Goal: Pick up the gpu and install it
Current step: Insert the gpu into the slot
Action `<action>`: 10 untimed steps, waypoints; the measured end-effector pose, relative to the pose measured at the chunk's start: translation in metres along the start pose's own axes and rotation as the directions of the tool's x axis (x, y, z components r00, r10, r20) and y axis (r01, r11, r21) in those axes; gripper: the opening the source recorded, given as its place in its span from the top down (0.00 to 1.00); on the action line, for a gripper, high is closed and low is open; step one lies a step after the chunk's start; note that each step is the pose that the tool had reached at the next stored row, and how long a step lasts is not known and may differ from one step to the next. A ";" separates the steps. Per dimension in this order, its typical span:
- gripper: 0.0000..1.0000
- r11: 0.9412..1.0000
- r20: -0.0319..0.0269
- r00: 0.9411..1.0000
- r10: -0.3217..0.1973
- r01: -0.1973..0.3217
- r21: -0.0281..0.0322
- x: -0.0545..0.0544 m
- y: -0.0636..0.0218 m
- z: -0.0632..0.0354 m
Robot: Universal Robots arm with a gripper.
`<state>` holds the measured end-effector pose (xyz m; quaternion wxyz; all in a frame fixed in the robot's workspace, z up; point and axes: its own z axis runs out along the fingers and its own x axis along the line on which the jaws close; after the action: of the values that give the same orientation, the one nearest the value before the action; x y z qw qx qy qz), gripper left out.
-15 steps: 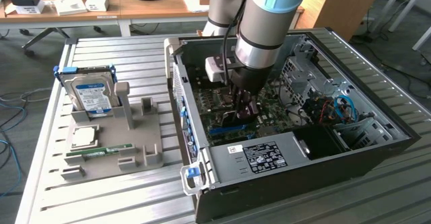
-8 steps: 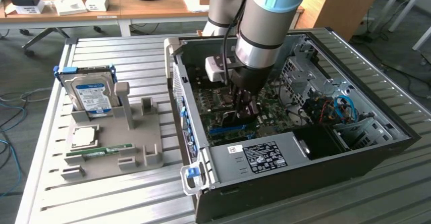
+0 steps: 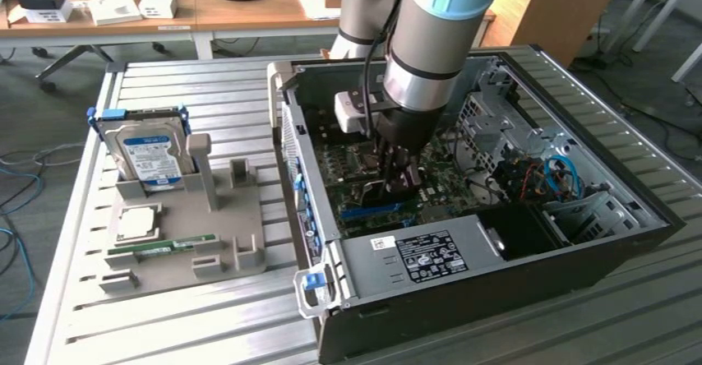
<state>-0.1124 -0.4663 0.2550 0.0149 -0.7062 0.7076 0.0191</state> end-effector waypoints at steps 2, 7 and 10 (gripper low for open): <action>0.74 1.000 0.000 1.000 0.000 0.000 0.000 0.000 0.0000 0.0001; 0.74 1.000 0.000 1.000 0.000 0.000 0.002 0.000 0.0003 0.0024; 0.74 1.000 0.000 1.000 0.000 0.000 0.003 0.000 0.0005 0.0034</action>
<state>-0.1129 -0.4664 0.2515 0.0159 -0.7062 0.7076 0.0181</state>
